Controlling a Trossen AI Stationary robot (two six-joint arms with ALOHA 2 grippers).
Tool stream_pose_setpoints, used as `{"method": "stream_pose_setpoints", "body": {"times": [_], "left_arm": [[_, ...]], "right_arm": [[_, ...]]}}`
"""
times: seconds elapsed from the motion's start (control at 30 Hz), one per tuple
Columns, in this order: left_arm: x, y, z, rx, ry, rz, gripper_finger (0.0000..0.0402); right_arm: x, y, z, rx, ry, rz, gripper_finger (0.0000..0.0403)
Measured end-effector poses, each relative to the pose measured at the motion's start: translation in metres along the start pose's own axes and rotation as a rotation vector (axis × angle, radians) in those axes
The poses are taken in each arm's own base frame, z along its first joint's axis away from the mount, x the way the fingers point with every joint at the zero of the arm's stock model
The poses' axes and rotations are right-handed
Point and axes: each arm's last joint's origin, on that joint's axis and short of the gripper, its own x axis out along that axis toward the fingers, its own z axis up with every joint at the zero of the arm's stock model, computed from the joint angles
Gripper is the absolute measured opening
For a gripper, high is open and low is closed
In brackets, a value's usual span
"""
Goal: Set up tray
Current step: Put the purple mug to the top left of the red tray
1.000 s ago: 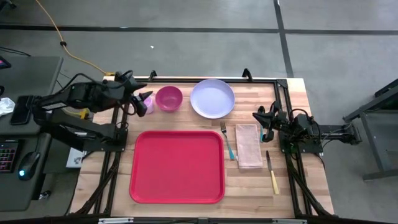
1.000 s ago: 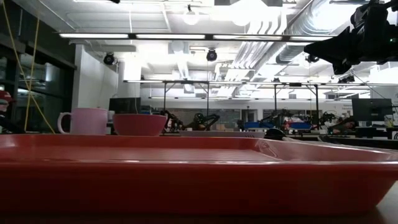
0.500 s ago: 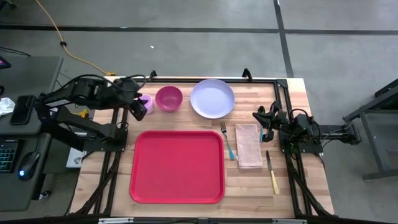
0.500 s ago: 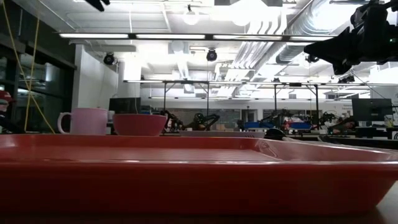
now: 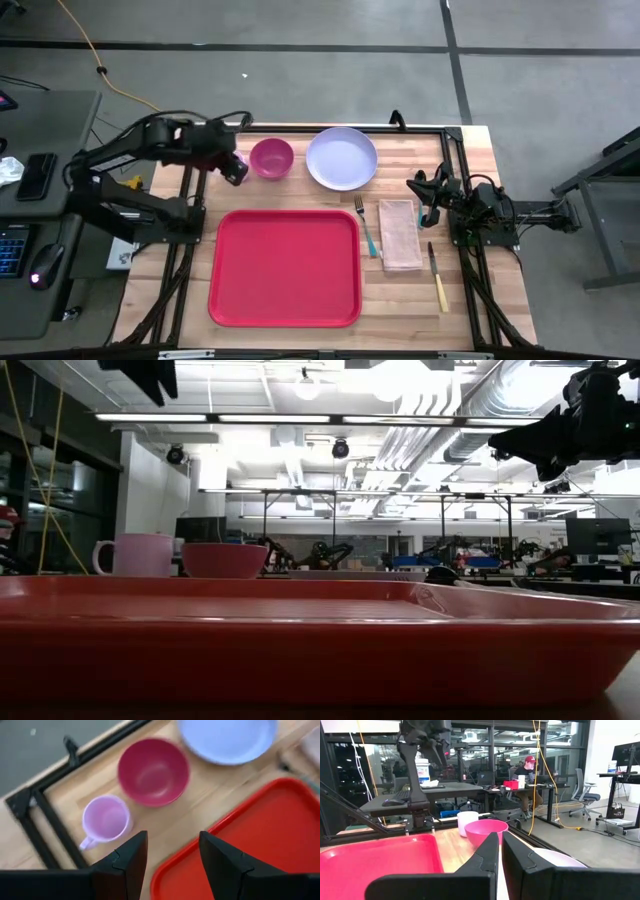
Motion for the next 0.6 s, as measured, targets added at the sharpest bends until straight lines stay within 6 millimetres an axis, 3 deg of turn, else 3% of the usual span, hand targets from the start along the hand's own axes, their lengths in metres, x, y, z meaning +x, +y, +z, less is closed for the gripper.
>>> {"method": "stream_pose_setpoints", "body": {"times": [0.37, 0.6], "left_arm": [[0.051, 0.02, 0.035, 0.024, 0.226, 0.099, 0.0211], [0.071, 0.037, 0.042, 0.023, 0.31, 0.109, 0.0211]], "right_arm": [[0.0, 0.0, 0.0, 0.001, 0.0, 0.003, 0.0], [0.0, 0.0, -0.002, -0.007, 0.023, 0.003, 0.0]]}}
